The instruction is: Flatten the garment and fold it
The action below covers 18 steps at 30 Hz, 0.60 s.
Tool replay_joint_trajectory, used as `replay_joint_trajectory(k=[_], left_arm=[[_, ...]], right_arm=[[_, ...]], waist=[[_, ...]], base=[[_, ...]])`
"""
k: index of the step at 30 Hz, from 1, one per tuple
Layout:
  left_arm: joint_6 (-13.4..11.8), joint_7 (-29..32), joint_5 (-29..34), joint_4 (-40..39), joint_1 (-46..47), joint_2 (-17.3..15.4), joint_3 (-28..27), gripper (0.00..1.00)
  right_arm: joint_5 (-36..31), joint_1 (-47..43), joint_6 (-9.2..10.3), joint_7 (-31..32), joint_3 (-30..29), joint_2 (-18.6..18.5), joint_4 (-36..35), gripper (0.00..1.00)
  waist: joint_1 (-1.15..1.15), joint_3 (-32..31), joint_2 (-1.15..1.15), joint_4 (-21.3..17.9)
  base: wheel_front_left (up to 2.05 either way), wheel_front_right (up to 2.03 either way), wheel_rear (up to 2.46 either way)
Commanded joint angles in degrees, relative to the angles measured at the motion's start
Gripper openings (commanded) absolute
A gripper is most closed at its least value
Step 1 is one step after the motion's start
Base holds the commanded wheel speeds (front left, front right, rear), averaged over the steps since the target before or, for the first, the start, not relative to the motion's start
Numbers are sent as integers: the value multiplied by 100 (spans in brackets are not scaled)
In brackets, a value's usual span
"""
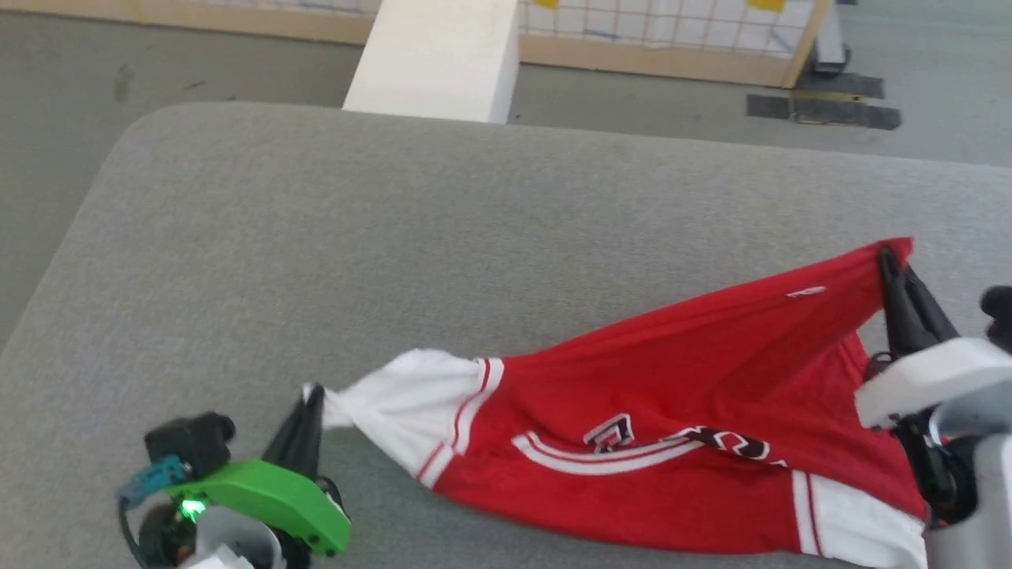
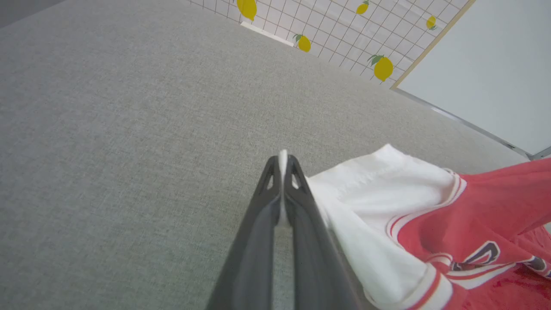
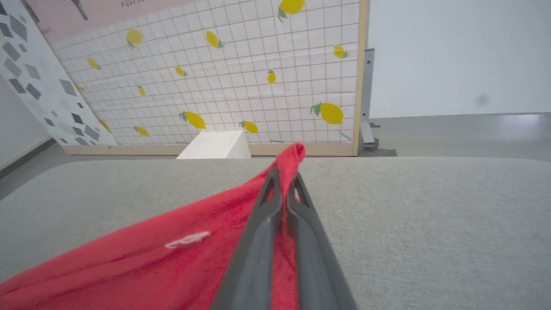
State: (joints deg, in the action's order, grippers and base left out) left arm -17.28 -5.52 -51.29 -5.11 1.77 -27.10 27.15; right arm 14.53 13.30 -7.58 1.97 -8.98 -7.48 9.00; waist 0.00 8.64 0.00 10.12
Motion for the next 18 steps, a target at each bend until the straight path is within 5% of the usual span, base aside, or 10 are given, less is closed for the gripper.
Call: replay_joint_trajectory(k=[1, 8, 18], left_arm=[[24, -80, 80, -80, 186, -88, -83, 0], [150, -118, 314, -588, 1104, -404, -412, 0], [506, 403, 154, -697, 3026, -539, -742, 0]], right_arm=[[-28, -134, 9, 67, -84, 34, -262, 0], [-255, -299, 9, 915, -333, -135, -1785, 0], [-263, 1062, 9, 2109, 93, -1262, -2416, 0]], waist=[[0, -233, 0, -313], [0, -330, 0, -635], [0, -212, 0, -937]], base=[[0, 0, 0], [0, 0, 0], [0, 0, 0]])
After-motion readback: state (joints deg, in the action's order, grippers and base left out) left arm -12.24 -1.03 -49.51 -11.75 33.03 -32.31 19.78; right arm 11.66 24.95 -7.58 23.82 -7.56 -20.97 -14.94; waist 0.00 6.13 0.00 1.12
